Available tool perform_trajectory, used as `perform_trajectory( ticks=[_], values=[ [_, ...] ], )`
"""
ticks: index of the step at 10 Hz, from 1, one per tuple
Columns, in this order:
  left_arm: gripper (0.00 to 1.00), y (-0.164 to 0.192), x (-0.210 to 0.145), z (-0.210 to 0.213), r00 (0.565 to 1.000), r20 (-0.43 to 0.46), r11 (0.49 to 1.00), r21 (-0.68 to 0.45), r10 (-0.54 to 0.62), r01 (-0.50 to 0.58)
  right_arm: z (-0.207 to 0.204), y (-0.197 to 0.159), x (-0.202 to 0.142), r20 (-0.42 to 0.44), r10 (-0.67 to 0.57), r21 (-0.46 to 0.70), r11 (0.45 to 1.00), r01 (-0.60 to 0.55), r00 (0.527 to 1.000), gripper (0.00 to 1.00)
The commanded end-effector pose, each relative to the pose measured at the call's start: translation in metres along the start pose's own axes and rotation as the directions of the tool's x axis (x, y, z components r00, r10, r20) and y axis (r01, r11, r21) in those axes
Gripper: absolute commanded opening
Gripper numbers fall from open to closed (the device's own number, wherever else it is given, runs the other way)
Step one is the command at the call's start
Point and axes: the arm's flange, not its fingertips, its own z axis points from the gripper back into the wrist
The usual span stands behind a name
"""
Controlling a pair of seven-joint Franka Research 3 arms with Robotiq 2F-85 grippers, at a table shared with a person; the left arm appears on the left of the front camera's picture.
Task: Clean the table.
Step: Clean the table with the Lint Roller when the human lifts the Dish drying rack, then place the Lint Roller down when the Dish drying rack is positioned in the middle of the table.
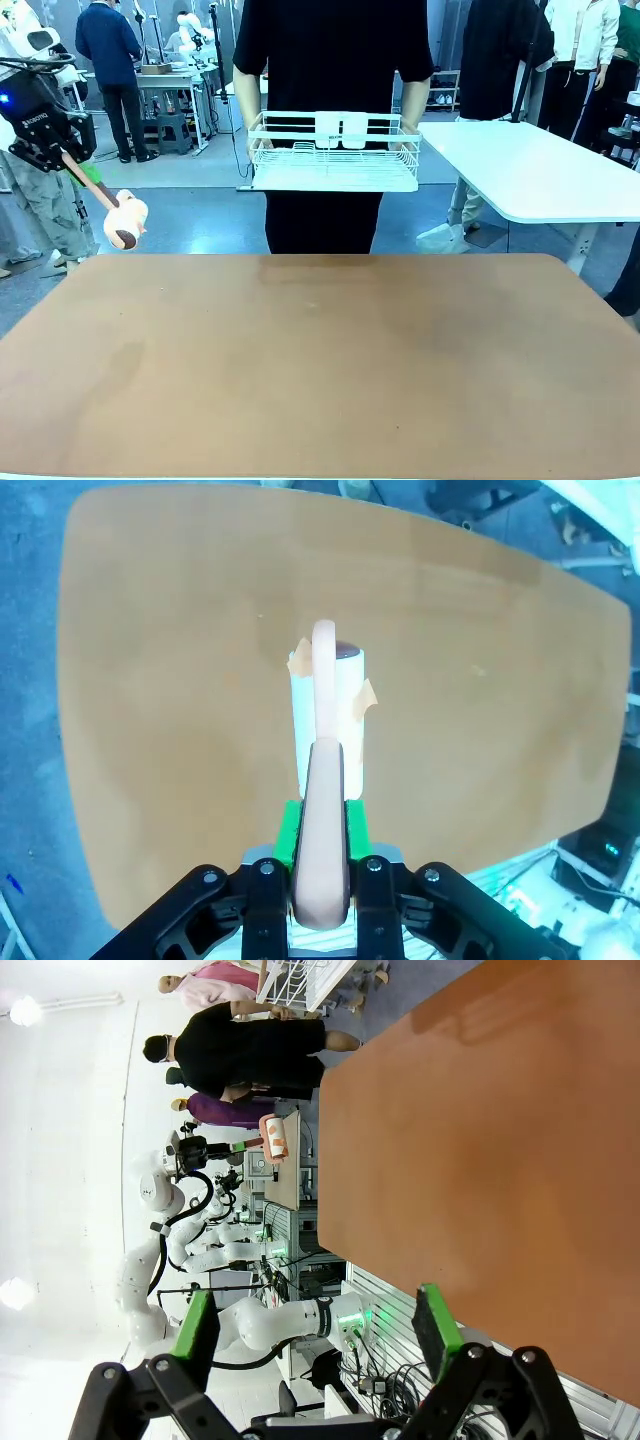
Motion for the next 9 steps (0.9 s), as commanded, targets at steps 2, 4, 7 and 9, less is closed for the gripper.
perform_trajectory(
  ticks=[2, 4, 7, 9],
  values=[
    [0.08, 0.000, 0.000, 0.000, 1.000, 0.000, 1.000, 0.000, 0.000, 0.000, 0.001, 0.002, -0.002, -0.003, 0.012, 0.013, 1.000, -0.012, 1.000, 1.00],
    [0.08, 0.000, 0.000, 0.000, 1.000, 0.000, 1.000, 0.000, 0.000, 0.000, 0.001, 0.002, -0.002, -0.003, 0.012, 0.013, 1.000, -0.012, 1.000, 1.00],
    [0.08, 0.000, 0.000, 0.000, 1.000, 0.000, 1.000, 0.000, 0.000, 0.000, 0.001, 0.002, -0.002, -0.003, 0.012, 0.013, 1.000, -0.012, 1.000, 1.00],
    [0.08, 0.000, 0.000, 0.000, 1.000, 0.000, 1.000, 0.000, 0.000, 0.000, 0.001, 0.002, -0.002, -0.003, 0.012, 0.013, 1.000, -0.012, 1.000, 1.00]
  ],
)
